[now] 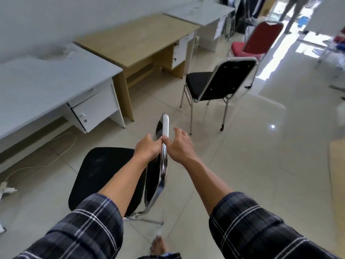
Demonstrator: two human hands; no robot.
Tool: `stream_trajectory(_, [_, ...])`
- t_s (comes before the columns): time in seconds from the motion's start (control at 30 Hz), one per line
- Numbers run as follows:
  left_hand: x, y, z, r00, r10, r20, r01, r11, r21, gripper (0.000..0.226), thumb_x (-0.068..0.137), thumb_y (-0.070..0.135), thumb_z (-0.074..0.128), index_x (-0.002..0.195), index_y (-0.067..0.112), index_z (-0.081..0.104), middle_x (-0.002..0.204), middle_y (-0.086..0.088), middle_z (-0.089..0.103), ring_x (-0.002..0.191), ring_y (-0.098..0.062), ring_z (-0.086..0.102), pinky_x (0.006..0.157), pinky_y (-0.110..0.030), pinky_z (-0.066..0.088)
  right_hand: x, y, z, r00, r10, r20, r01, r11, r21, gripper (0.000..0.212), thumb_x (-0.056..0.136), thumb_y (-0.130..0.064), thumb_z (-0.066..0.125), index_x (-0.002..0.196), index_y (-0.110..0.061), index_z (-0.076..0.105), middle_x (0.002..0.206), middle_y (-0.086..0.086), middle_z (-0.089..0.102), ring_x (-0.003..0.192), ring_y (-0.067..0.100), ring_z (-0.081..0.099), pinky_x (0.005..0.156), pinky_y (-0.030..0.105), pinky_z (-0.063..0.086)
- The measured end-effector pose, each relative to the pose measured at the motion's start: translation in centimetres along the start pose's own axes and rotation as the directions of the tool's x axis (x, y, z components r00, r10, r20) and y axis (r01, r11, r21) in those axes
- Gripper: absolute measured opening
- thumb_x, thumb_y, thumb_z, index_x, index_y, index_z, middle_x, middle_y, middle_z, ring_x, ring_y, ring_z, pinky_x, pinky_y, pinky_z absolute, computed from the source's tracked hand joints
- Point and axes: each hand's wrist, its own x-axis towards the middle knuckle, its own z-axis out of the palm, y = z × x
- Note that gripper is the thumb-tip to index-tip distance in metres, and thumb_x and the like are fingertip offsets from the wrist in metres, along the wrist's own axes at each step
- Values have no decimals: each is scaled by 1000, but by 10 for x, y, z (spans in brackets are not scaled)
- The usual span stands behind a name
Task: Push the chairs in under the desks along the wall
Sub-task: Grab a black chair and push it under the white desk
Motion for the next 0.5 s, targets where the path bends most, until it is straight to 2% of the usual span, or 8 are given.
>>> stream_trajectory(0.13, [42,15,-8,998,-63,-12,63,998,15,66,95,53,41,146,12,37,149,-12,42,134,-31,40,103,-40,37,61,-17,-3,998,-34,51,34,999,4,68,102,-51,50,158,-13,37,156,12,46,145,33,44,118,48,35])
stream_trajectory(0.23, [66,20,-16,988,-155,14,156,984,-88,68,93,52,49,147,14,35,150,-10,41,133,-28,42,100,-37,39,103,-32,1,986,-86,141,90,996,-23,68,103,-52,49,158,-14,36,158,12,44,146,33,44,118,48,35])
stream_trajectory(0.33, [87,23,-22,974,-226,19,227,964,-139,65,93,46,53,146,13,37,149,-11,42,133,-28,42,107,-41,38,137,-40,8,967,-138,214,151,987,-47,68,104,-50,48,158,-12,36,161,14,41,149,34,40,120,47,33])
stream_trajectory(0.43, [112,31,-23,954,-292,-63,281,948,-149,53,95,37,50,141,13,46,144,-11,49,129,-28,46,107,-43,39,173,-43,18,920,-231,315,268,960,-78,62,105,-49,47,153,-10,42,158,16,45,147,35,41,118,49,34])
stream_trajectory(0.5, [125,37,-20,930,-349,-117,332,933,-143,51,95,31,50,143,14,45,145,-10,47,130,-27,45,108,-42,38,194,-42,22,879,-277,388,337,937,-94,58,106,-47,45,151,-10,44,156,16,47,146,35,43,117,49,35])
